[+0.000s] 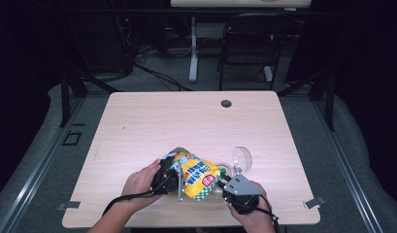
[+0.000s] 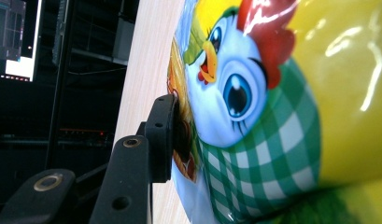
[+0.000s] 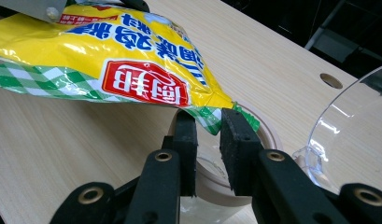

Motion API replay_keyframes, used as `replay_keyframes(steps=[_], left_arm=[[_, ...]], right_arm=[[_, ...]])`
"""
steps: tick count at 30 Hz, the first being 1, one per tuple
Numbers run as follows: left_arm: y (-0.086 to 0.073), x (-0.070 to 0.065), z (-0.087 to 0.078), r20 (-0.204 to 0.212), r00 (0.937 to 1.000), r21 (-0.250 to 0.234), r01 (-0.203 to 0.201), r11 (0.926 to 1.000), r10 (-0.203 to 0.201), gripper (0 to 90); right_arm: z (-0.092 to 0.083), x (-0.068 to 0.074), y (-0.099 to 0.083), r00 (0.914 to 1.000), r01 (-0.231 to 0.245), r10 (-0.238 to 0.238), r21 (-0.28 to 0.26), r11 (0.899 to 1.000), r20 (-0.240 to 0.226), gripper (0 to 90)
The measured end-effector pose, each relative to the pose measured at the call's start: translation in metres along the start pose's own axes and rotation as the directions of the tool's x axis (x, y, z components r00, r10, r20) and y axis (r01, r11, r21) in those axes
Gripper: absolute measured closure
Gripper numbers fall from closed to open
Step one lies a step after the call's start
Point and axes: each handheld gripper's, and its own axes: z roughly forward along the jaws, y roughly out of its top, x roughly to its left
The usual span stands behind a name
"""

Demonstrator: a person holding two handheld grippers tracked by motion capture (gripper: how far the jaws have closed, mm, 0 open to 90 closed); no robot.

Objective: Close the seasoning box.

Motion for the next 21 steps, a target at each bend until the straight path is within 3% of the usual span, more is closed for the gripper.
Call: replay_keyframes(steps=[21], left_arm=[[0.0011,0.0028,-0.0035,-0.028,0.9989,0.02,-0.036,0.9991,0.037,61.1]], right_arm=[[0.0021,0.0037,-0.0003,0.9999,0.009,-0.009,-0.006,1.0,0.013,77.5]])
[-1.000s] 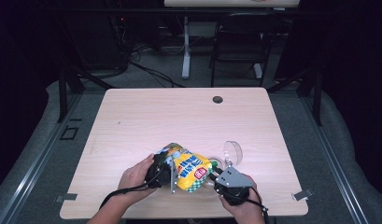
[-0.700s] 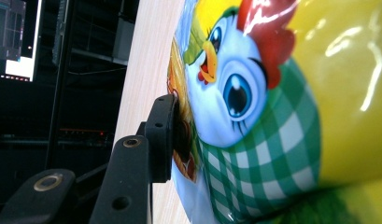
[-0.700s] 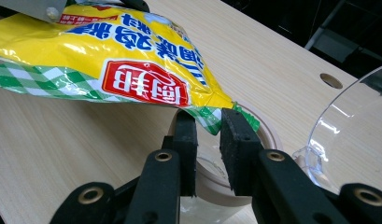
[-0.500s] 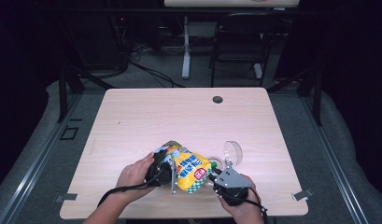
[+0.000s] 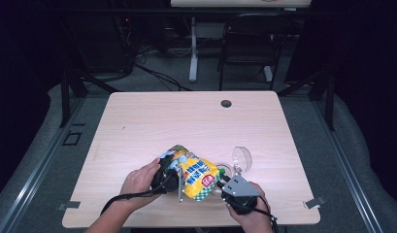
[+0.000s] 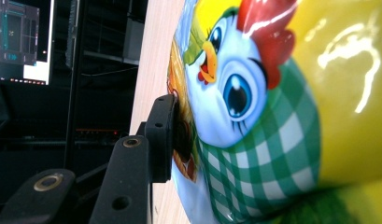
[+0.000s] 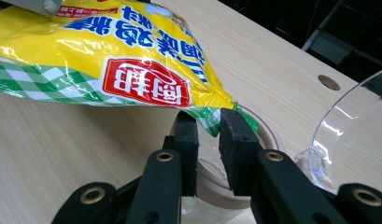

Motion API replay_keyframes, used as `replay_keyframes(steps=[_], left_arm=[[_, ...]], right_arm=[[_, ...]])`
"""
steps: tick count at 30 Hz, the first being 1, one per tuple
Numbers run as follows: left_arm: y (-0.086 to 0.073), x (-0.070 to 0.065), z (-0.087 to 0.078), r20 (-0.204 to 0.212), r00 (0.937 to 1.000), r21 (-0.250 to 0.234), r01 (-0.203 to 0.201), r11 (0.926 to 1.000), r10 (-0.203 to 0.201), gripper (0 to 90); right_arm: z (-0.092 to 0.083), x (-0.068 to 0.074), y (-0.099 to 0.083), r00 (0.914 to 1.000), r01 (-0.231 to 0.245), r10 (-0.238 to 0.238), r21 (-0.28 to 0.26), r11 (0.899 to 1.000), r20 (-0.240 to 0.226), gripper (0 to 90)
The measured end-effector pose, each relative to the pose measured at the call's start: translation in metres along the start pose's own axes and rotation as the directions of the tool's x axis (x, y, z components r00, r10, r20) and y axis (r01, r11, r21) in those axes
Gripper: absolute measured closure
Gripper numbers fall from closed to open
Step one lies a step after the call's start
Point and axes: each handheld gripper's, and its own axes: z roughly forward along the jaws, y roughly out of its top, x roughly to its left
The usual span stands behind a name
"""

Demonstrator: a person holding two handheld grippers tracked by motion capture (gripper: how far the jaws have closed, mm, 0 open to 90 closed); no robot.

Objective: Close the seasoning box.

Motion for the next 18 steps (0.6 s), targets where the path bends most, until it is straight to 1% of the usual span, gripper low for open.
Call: replay_keyframes(steps=[3,4,8,16,18], left_arm=[[0.0006,0.001,0.0,-0.006,0.9999,-0.002,-0.011,0.9999,0.01,61.1],[0.0007,0.0012,-0.0003,-0.006,0.9999,0.003,-0.013,0.9999,0.013,61.1],[0.0005,0.0017,-0.0017,-0.02,0.9997,0.005,-0.013,0.9999,0.013,61.1],[0.0003,0.0005,-0.0033,-0.046,0.9985,0.009,-0.031,0.9995,0.032,61.1],[0.0009,0.001,-0.0037,-0.043,0.9985,0.014,-0.033,0.9994,0.034,61.1]], right_arm=[[0.0001,0.0,-0.0001,1.0,-0.001,0.001,0.002,1.0,0.001,77.6],[0.0002,0.0001,0.0,1.0,0.0,0.0,0.002,1.0,0.0,77.7],[0.0005,0.0008,0.001,1.0,0.006,-0.006,-0.001,1.0,0.005,78.0],[0.0014,0.0026,0.0011,0.9999,0.013,-0.013,0.001,1.0,0.006,78.4],[0.0011,0.0024,0.0011,0.9999,0.013,-0.013,0.0,1.0,0.007,78.5]])
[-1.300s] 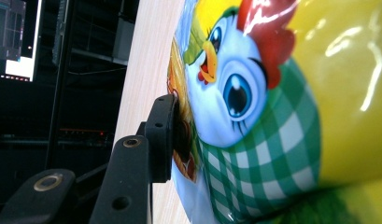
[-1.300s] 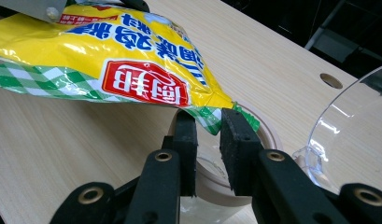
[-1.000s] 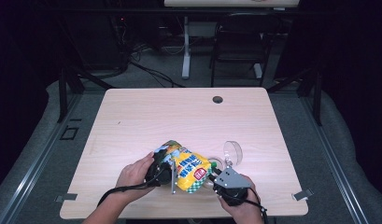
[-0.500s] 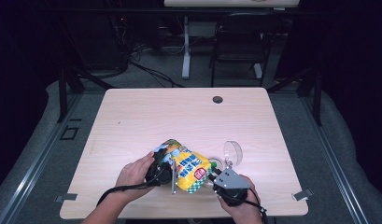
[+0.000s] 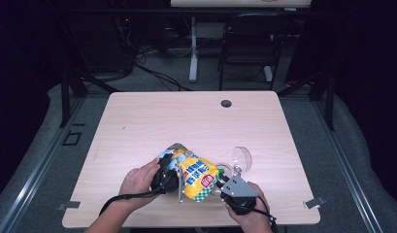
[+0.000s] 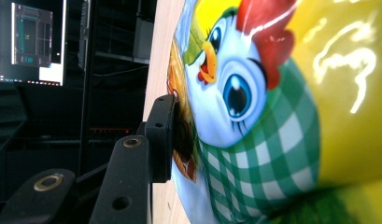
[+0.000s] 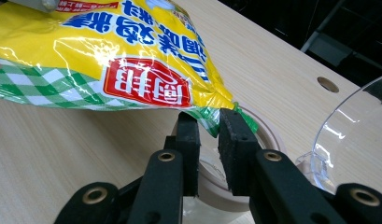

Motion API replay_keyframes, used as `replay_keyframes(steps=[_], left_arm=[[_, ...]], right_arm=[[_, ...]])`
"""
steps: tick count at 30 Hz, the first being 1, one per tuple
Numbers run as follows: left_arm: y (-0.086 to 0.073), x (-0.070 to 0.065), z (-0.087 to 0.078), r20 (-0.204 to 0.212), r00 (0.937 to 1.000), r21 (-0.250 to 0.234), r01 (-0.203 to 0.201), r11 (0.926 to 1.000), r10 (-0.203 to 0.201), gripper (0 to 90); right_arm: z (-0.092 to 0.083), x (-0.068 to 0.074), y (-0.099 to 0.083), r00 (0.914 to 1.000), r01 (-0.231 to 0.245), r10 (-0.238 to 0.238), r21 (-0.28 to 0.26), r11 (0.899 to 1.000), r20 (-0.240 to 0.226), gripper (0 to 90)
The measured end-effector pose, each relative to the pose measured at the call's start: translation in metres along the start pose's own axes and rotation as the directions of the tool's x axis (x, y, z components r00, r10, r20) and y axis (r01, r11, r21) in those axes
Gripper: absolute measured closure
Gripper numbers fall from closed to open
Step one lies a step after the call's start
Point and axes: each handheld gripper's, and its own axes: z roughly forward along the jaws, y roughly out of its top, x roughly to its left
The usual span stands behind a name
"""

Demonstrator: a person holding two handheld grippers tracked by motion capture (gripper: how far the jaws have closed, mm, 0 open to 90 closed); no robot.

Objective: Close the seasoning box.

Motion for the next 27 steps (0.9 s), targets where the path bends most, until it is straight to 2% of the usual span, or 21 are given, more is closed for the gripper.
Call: replay_keyframes(steps=[7,9,24,27], left_arm=[[0.0009,0.0029,-0.0015,-0.001,0.9998,0.003,-0.018,0.9998,0.018,61.1],[0.0011,0.0034,-0.0016,-0.001,1.0,-0.005,-0.009,0.9999,0.009,61.1],[0.0022,0.0066,-0.0028,-0.018,0.9994,-0.007,-0.029,0.9996,0.029,61.1],[0.0029,0.0077,-0.0037,-0.016,0.9987,0.01,-0.048,0.9988,0.048,61.1]], right_arm=[[-0.0005,0.0008,0.0005,0.9998,0.018,-0.018,0.002,1.0,0.002,79.7],[-0.0008,0.0012,0.0009,0.9997,0.024,-0.024,0.003,1.0,0.001,80.0],[-0.0005,0.0046,0.0027,0.9979,0.063,-0.063,0.007,0.998,0.012,83.7],[-0.0002,0.0057,0.003,0.9967,0.079,-0.079,0.013,0.997,0.018,84.5]])
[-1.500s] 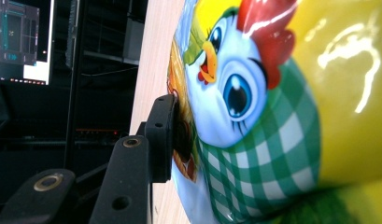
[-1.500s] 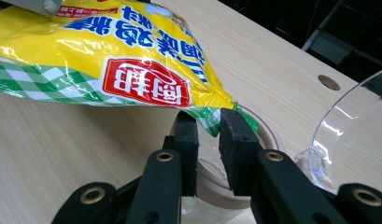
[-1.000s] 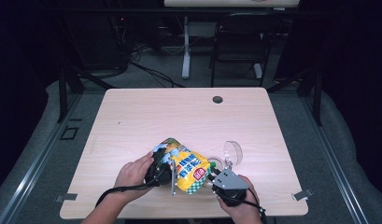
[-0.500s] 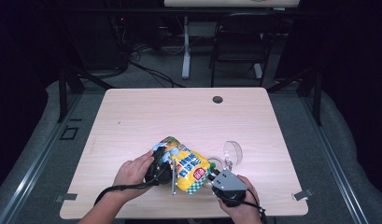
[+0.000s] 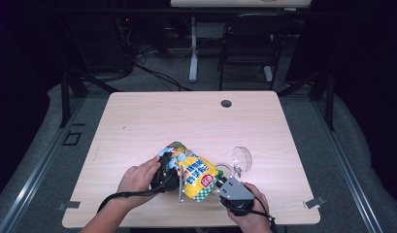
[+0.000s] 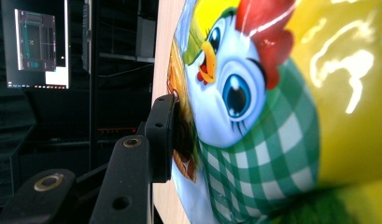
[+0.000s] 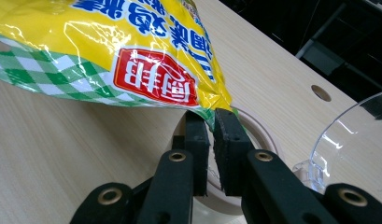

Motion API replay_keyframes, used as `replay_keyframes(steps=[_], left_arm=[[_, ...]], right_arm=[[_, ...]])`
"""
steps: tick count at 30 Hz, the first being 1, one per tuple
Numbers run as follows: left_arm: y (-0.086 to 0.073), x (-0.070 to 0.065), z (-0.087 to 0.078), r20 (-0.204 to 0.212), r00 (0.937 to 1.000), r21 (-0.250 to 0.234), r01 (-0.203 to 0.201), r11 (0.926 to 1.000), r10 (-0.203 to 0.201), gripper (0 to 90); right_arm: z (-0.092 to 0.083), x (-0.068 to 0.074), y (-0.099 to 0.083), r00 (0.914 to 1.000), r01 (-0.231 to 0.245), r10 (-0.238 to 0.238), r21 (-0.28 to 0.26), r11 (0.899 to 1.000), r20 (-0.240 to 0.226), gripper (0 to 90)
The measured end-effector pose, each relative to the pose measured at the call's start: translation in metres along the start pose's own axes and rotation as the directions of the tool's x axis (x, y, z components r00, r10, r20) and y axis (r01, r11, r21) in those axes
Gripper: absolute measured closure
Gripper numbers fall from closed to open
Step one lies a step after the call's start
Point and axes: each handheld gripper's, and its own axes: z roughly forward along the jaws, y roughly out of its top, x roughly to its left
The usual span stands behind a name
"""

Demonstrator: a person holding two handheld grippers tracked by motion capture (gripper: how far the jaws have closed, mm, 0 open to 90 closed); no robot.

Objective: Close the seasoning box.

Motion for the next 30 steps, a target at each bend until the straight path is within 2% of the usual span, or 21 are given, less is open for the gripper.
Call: replay_keyframes(steps=[11,12,13,14,18,20,21,23,25,27,28,29,30], left_arm=[[0.0012,0.0026,-0.0013,-0.01,0.9998,0.002,-0.016,0.9999,0.016,61.1],[0.001,0.002,-0.0007,-0.011,0.9999,-0.012,0.001,0.9999,-0.001,61.1],[0.0012,0.0031,-0.0015,-0.013,0.9997,0.004,-0.018,0.9998,0.018,61.2],[0.0011,0.0026,-0.0009,-0.013,0.9999,-0.009,-0.003,1.0,0.003,61.1],[0.0024,0.0046,-0.0031,-0.015,0.9996,0.013,-0.023,0.9996,0.024,61.2],[0.0027,0.0049,-0.0035,-0.02,0.9994,0.014,-0.026,0.9996,0.026,61.2],[0.0024,0.0043,-0.0026,-0.033,0.9994,-0.007,-0.012,0.9999,0.012,61.2],[0.0026,0.0046,-0.0032,-0.029,0.9995,-0.005,-0.01,0.9999,0.01,61.2],[0.0033,0.0066,-0.0046,-0.039,0.9987,0.005,-0.034,0.9994,0.034,61.2],[0.0038,0.0073,-0.0056,-0.038,0.9985,0.011,-0.038,0.9992,0.039,61.2],[0.0038,0.0065,-0.0052,-0.044,0.9988,-0.004,-0.022,0.9998,0.022,61.2],[0.0042,0.0078,-0.0066,-0.044,0.9983,0.01,-0.038,0.9992,0.039,61.2],[0.0043,0.0082,-0.0072,-0.042,0.9984,0.011,-0.038,0.9992,0.039,61.2]], right_arm=[[-0.0002,0.0038,0.0015,0.9993,0.036,-0.036,-0.004,0.999,0.01,88.1],[-0.0002,0.0038,0.0015,0.9993,0.036,-0.036,-0.004,0.999,0.01,88.1],[-0.0006,0.0039,0.0018,0.9991,0.041,-0.041,-0.002,0.999,0.015,90.0],[-0.0009,0.004,0.002,0.9989,0.043,-0.043,-0.002,0.999,0.019,90.0],[-0.0013,0.0043,0.0022,0.9988,0.042,-0.042,-0.006,0.999,0.024,90.0],[-0.0013,0.0043,0.0022,0.9988,0.04,-0.04,-0.01,0.999,0.028,90.0],[-0.0014,0.0042,0.0021,0.9988,0.039,-0.039,-0.01,0.999,0.029,90.0],[-0.0016,0.0042,0.0022,0.9986,0.04,-0.04,-0.012,0.999,0.034,90.0],[-0.0017,0.0042,0.0021,0.9985,0.041,-0.04,-0.014,0.999,0.038,90.0],[-0.0014,0.0039,0.0021,0.9983,0.042,-0.041,-0.014,0.999,0.041,90.0],[-0.0015,0.0037,0.002,0.9983,0.039,-0.039,-0.013,0.999,0.043,90.0],[-0.0015,0.0035,0.0019,0.9984,0.037,-0.037,-0.013,0.999,0.044,90.0],[-0.0016,0.0031,0.0018,0.9985,0.035,-0.034,-0.015,0.999,0.043,90.0]])
